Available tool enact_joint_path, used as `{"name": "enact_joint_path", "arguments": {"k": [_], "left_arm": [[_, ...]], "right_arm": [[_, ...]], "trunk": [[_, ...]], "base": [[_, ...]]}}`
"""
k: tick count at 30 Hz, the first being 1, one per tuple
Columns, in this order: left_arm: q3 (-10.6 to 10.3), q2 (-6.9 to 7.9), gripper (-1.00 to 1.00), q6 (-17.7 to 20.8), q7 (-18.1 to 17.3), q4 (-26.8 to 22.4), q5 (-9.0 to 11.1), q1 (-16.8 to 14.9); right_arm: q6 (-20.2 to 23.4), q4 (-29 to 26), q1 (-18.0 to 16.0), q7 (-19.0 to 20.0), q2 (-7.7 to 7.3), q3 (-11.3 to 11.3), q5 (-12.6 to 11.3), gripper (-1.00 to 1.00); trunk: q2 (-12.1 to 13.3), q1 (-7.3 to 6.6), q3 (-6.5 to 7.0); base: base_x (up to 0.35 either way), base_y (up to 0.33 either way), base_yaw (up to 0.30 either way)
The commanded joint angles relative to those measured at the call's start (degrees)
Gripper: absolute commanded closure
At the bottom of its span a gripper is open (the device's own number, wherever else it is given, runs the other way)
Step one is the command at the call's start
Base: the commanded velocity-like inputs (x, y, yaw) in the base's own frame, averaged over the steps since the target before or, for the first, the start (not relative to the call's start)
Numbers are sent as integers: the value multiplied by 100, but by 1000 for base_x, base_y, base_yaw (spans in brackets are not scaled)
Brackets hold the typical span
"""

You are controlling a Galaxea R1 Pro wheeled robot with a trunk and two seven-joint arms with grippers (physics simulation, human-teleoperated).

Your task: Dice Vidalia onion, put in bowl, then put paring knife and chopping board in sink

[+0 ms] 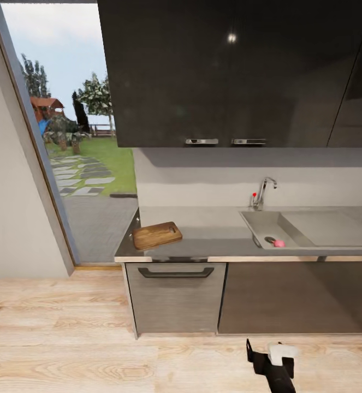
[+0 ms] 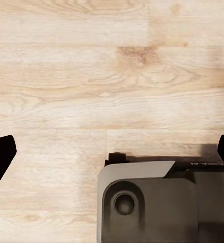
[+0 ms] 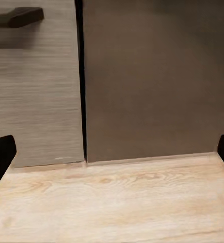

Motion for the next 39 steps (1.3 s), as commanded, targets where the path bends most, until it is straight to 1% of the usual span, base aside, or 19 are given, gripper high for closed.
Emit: {"name": "enact_joint_path", "arguments": {"k": [1,5,7,9,14,16,17,19,20,23,25,27,28,29,31,32,33,36,39], "left_arm": [[7,-1,-100,-3,-3,4,6,0],[10,-2,-100,-3,-3,40,3,0],[10,-2,-100,-3,-3,44,3,0],[10,2,-100,-3,-3,46,2,0],[9,2,-100,-3,-3,49,2,0],[6,0,-100,-3,-3,51,2,0],[4,-1,-100,-3,-3,52,2,0],[5,-1,-100,-3,-3,49,2,0],[4,-1,-100,-3,-3,47,2,0],[5,-2,-100,-3,-3,46,2,0],[3,-2,-100,-3,-5,45,2,0],[7,-2,-100,-3,-4,44,2,0],[8,-2,-100,-3,-4,44,2,0],[7,-2,-100,-3,-5,44,2,0],[5,-2,-100,-3,-6,44,2,0],[8,-2,-100,-3,-6,44,4,0],[9,-2,-100,-3,-5,44,5,0],[10,-1,-100,-3,-5,44,5,0],[11,2,-100,-3,-4,44,6,0]], "right_arm": [[147,-158,-1,-45,-1,6,2,-100],[945,-984,-1,-181,-4,8,1,-100],[1171,-1238,-1,-226,-5,9,-1,-100],[1612,-1684,-1,-303,-6,9,-2,-100],[2232,-2207,-111,-418,-5,15,-6,-100],[2525,-2340,-321,-475,8,16,-11,-100],[2723,-2387,-505,-505,32,17,-17,-100],[2928,-2415,-694,-527,64,17,-22,-100],[3134,-2432,-878,-540,99,18,-25,-100],[3508,-2446,-1232,-557,165,18,-25,-100],[3860,-2437,-1728,-574,282,18,-23,-100],[4012,-2421,-1958,-606,333,18,-20,-100],[4125,-2394,-2109,-637,358,18,-19,-100],[4366,-2146,-2489,-694,405,21,-19,-100],[4438,-1866,-2719,-705,428,24,-23,-100],[4482,-1288,-3027,-709,466,25,-20,-100],[4488,-1112,-3107,-708,475,25,-20,-100],[4501,-52,-3613,-698,518,32,-18,-100],[4496,494,-3974,-683,533,41,-23,-100]], "trunk": [[-10,3,-11],[-10,3,-11],[-10,3,-11],[-10,3,-11],[-10,3,-11],[-10,3,-11],[-10,3,-11],[-10,3,-11],[-10,3,-11],[-10,3,-11],[-10,3,-11],[-10,3,-11],[-10,3,-11],[-10,3,-11],[-10,3,-11],[-10,3,-11],[-10,3,-11],[-10,3,-11],[-10,3,-11]], "base": [[0,0,0],[0,0,0],[0,0,0],[0,0,0],[0,0,0],[0,0,0],[0,0,0],[0,0,0],[0,0,0],[0,0,0],[0,0,0],[0,0,0],[0,0,0],[105,0,0],[179,0,0],[290,0,0],[301,0,0],[325,0,0],[338,10,0]]}}
